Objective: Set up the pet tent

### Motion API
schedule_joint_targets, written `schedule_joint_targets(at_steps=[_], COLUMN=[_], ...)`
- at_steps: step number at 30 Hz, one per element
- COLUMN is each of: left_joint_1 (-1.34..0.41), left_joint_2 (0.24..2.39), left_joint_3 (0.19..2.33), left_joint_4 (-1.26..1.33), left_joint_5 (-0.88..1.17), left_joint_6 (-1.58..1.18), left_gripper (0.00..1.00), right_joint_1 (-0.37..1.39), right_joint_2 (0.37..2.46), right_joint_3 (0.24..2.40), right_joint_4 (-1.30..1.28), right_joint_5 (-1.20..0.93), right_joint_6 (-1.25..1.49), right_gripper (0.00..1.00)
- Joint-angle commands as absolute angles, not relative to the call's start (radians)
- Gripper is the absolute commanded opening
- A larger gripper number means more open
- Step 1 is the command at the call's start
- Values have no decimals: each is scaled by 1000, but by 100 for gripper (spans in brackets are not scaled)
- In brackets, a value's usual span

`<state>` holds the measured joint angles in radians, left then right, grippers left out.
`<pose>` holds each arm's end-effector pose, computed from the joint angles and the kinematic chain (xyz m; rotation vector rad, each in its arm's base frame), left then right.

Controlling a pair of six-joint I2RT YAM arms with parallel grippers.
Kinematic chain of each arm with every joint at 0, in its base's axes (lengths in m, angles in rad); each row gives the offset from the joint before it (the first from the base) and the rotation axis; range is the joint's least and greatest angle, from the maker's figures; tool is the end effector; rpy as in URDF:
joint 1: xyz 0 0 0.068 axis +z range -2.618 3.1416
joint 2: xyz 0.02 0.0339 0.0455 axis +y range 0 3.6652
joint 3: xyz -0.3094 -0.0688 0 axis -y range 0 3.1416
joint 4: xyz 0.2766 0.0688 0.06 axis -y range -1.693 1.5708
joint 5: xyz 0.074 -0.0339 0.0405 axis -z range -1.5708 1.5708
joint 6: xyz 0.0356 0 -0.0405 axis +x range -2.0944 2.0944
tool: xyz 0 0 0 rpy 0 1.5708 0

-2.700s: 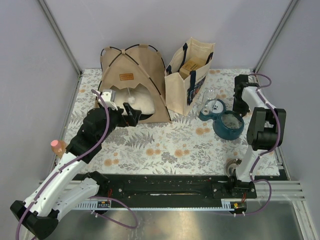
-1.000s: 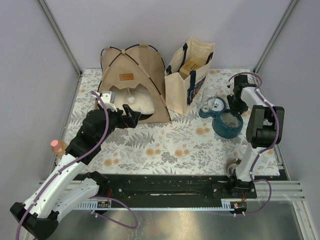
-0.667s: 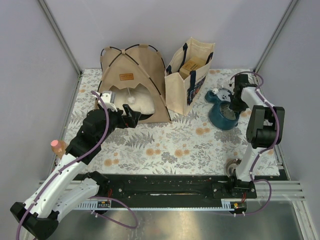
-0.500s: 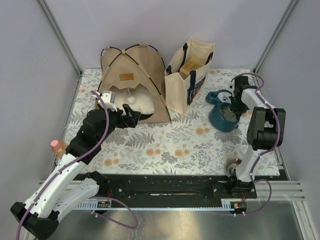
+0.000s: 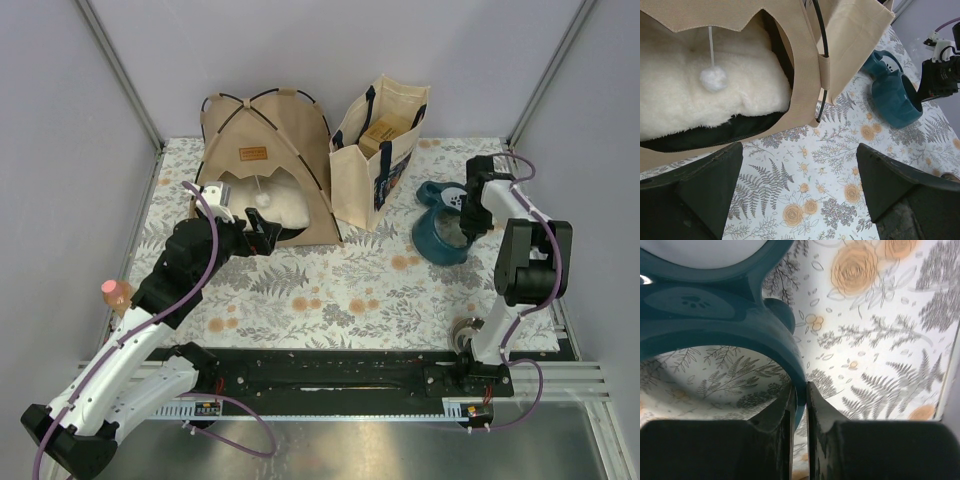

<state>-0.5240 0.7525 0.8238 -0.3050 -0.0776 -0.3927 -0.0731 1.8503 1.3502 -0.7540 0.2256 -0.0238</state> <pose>0.1505 -0.0838 0.3792 0.0645 1.8411 -0.5795 0.4090 -0.0379 0.2276 0.1204 2.8151 -0.3406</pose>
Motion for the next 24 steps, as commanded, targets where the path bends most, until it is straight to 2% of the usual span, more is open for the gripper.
schedule_joint_targets(at_steps=[1, 7, 12, 15, 20, 23, 24], left_joint_1=[-517, -517, -517, -518, -517, -517, -515], left_joint_2=[744, 749, 752, 750, 742, 739, 736], left_joint_3=[831, 819, 813, 813, 810, 807, 810], left_joint_4=[-255, -247, -239, -242, -244, -244, -245], left_joint_5=[-66, -54, -40, -38, -40, -43, -43], left_joint_6=[-390, -403, -413, -413, -413, -413, -411], left_gripper=[99, 99, 99, 99, 99, 99, 99], right_joint_1=[-23, 75, 98, 98, 98, 97, 97], right_joint_2=[1833, 1709, 1596, 1519, 1445, 1454, 1457], right_joint_3=[1344, 1200, 1054, 1000, 1009, 1060, 1084], right_joint_4=[-882, -902, -810, -772, -759, -781, -796], right_joint_5=[259, 285, 154, 132, 121, 141, 158], right_joint_6=[273, 567, 805, 958, 1046, 996, 945], right_gripper=[11, 22, 22, 26, 55, 67, 68])
